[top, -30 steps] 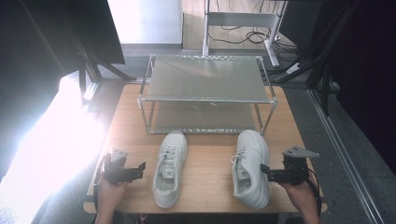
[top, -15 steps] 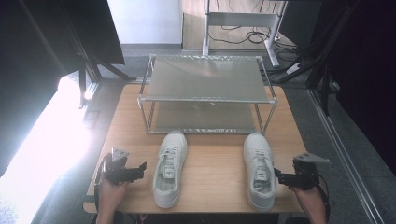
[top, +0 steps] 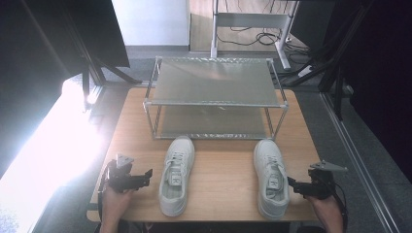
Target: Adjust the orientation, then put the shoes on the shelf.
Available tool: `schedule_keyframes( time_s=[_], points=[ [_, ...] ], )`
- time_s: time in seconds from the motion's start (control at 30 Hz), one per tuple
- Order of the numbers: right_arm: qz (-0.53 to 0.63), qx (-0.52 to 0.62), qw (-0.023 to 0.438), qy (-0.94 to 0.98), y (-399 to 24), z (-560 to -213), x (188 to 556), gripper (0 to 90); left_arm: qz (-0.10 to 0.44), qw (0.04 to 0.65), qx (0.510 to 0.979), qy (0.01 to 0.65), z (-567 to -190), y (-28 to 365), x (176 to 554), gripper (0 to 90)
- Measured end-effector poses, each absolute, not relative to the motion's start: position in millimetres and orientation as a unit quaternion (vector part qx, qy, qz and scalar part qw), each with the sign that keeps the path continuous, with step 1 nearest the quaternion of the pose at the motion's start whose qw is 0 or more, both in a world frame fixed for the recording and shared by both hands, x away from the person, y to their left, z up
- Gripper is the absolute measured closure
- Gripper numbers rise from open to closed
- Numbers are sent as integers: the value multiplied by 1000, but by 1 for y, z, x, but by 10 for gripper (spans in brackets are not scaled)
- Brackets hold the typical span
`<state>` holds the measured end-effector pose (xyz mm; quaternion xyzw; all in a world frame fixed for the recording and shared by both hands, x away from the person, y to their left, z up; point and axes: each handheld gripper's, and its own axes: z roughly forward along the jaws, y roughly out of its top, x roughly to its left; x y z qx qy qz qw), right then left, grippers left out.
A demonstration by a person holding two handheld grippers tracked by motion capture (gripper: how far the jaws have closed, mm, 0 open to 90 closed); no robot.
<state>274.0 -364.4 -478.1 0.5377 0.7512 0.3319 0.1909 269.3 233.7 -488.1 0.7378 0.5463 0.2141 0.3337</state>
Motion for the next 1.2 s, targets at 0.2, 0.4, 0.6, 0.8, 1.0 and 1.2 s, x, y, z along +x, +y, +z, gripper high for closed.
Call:
schedule_keyframes(
  time_s=[0.2,0.4,0.6,0.8,1.0,1.2],
  points=[
    [355,540,197,737,-370,-468,265,70,206,333,738,549,-482,230,263,0],
    [376,535,192,732,-369,-457,253,71,198,351,726,558,-468,228,251,0],
    [398,543,178,718,-365,-449,241,105,197,366,722,553,-456,223,238,2],
    [407,535,162,722,-359,-441,232,105,192,384,719,546,-445,213,229,2],
    [403,527,154,732,-350,-440,234,106,188,382,727,538,-444,199,231,2],
    [394,520,142,744,-340,-443,241,110,180,374,744,524,-447,183,237,7]
  ],
)
